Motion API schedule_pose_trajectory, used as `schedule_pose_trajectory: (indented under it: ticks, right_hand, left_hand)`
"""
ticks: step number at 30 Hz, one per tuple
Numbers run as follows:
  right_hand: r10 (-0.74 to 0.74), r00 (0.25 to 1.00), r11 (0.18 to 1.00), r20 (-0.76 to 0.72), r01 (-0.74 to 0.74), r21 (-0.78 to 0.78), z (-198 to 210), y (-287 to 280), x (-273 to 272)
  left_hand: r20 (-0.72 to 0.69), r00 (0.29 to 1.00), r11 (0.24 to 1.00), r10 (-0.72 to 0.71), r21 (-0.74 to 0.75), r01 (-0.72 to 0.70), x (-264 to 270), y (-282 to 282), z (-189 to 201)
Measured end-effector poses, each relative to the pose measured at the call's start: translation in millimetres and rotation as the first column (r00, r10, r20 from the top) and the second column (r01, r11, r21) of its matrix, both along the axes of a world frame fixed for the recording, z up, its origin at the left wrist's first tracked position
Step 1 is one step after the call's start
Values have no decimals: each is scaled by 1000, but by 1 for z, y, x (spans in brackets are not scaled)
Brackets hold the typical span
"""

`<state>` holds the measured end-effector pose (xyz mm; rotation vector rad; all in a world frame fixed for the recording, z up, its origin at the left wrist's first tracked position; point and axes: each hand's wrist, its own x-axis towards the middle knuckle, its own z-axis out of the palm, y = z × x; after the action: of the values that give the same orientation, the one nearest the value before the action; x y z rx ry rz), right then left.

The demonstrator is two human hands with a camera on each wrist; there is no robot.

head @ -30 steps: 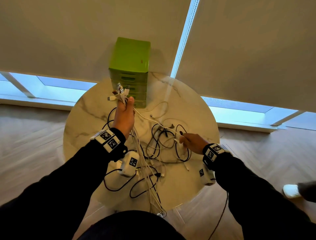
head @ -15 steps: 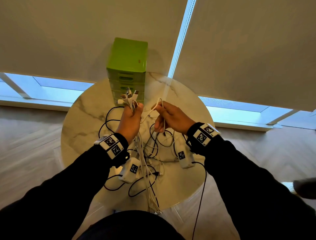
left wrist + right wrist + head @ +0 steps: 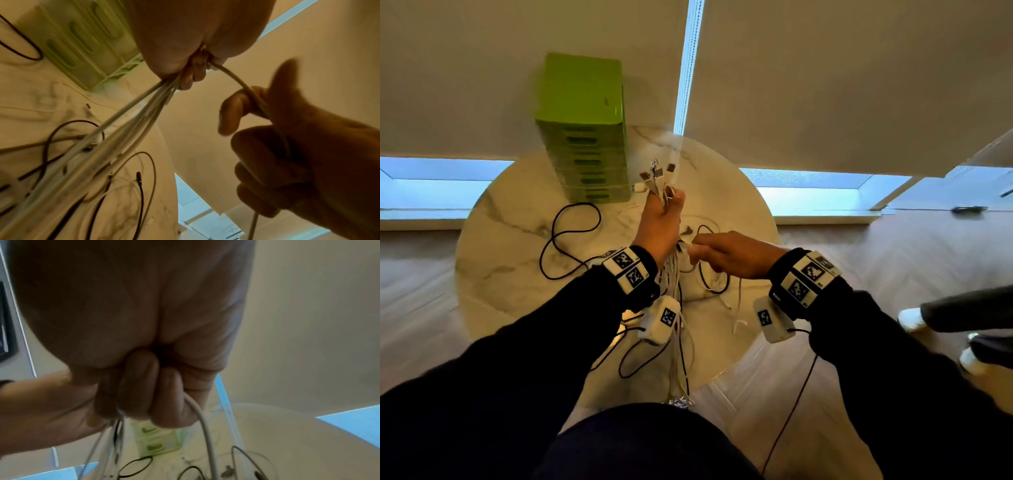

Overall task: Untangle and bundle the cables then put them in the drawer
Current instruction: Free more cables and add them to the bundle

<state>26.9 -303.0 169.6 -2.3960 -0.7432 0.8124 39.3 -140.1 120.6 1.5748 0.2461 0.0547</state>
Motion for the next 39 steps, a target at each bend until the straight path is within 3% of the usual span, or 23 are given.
schedule_pose_trajectory:
  ticks: [3, 6, 10, 12, 14, 16, 18, 21, 24, 26, 32, 34, 36, 37, 39]
  right_hand:
    - [-141, 990, 980, 20, 142, -142, -10, -28, 2]
    - [-272, 962, 882, 2, 250, -399, -24, -64, 0]
    - [-626, 746, 720, -227, 441, -536, -67, -104, -10]
    - [-600, 759, 716, -253, 368, -594, -90, -110, -20]
    - [-502, 842, 708, -198, 268, -654, -109, -106, -31]
    - [-450, 887, 742, -104, 306, -597, -122, -93, -37]
    - [-396, 918, 856, -25, 360, -371, -119, -72, -38]
    - [-230, 972, 973, 37, 231, -10, -103, -33, -35]
    - [-155, 986, 978, -65, 162, 129, -76, 2, -32]
    - [-161, 987, 973, 23, 155, 172, -62, 12, -30]
    - [-393, 906, 902, 159, 347, 256, -51, -6, -18]
    - [-454, 866, 890, 209, 431, 147, -65, -23, -12]
    - [-451, 853, 858, 264, 496, -136, -79, -46, -7]
    - [-407, 884, 821, 230, 465, -333, -84, -57, -5]
    - [-317, 948, 687, 22, 246, -684, -84, -68, -10]
  left_hand:
    - [-29, 998, 998, -54, -23, 54, -1, -9, 1]
    - [-69, 995, 985, -72, -161, 60, -4, -8, -2]
    - [-44, 988, 927, -145, -356, 120, -8, -1, -6]
    - [-42, 981, 909, -190, -385, 160, -12, 2, -5]
    - [-35, 972, 894, -231, -401, 197, -16, 5, -6]
    - [-31, 965, 876, -259, -428, 221, -18, 7, -7]
    - [-29, 962, 866, -273, -442, 233, -19, 10, -10]
    - [-29, 965, 865, -260, -451, 220, -20, 11, -14]
    - [-40, 972, 882, -233, -429, 194, -17, 12, -21]
    - [-55, 979, 908, -196, -388, 159, -15, 15, -26]
    - [-103, 989, 985, -104, -149, 88, -17, 24, -28]
    - [-110, 988, 988, -108, -120, 95, -17, 26, -29]
    - [-119, 986, 980, -114, -176, 92, -16, 29, -30]
    - [-120, 985, 970, -126, -225, 97, -16, 30, -30]
    - [-119, 978, 942, -174, -311, 130, -17, 32, -29]
